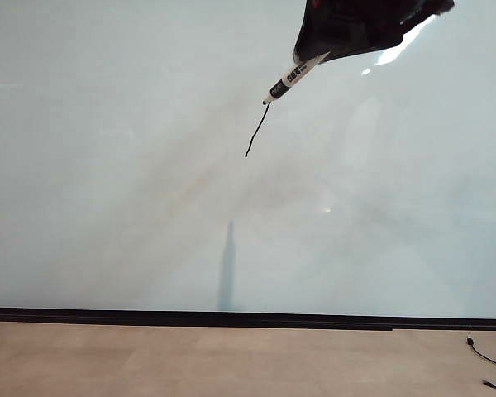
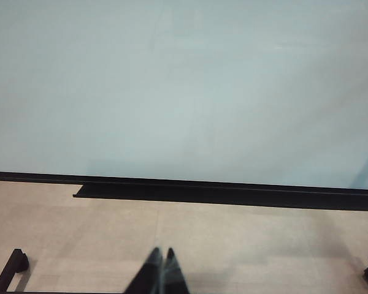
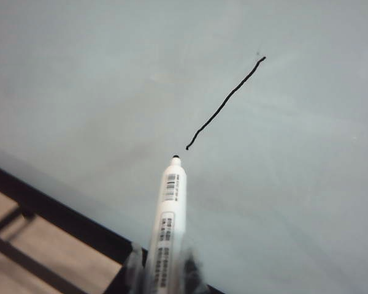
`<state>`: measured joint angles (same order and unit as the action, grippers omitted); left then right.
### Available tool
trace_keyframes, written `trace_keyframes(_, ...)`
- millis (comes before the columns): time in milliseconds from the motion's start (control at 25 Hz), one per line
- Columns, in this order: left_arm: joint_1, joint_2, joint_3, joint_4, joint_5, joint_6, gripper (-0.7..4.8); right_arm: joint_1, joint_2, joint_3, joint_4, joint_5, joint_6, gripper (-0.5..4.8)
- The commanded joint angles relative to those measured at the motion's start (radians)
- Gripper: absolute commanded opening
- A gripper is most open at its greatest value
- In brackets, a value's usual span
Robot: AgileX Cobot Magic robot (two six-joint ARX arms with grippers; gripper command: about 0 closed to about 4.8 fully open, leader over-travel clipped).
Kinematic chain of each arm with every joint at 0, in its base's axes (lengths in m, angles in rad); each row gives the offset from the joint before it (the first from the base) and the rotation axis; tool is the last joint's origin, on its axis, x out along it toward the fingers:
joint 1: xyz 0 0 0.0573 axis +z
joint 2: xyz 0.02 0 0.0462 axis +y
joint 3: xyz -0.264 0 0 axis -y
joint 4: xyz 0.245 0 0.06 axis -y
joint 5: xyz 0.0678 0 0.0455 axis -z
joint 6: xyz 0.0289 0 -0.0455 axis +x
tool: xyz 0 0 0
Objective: Pick up the pen on the shelf to the right of the whiteboard and write the letter A.
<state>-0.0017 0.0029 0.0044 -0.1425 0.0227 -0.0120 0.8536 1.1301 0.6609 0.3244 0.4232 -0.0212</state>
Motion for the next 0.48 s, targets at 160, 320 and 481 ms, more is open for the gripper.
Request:
trace_keyframes(160, 0.000, 0.000, 0.002, 0.008, 0.000, 0.004, -0.05, -0.098, 0.006, -0.032, 0.175, -0.116, 0.131, -0.06)
trace_keyframes(320, 0.000, 0.000, 0.002, 0.008, 0.000, 0.004, -0.04, -0.217, 0.092, -0.034, 0.325, -0.312, 0.239, -0.06)
trace_keyframes(481, 0.000, 0.000, 0.002, 0.008, 0.000, 0.004, -0.04, -0.245, 0.155, -0.034, 0.437, -0.388, 0.270, -0.06)
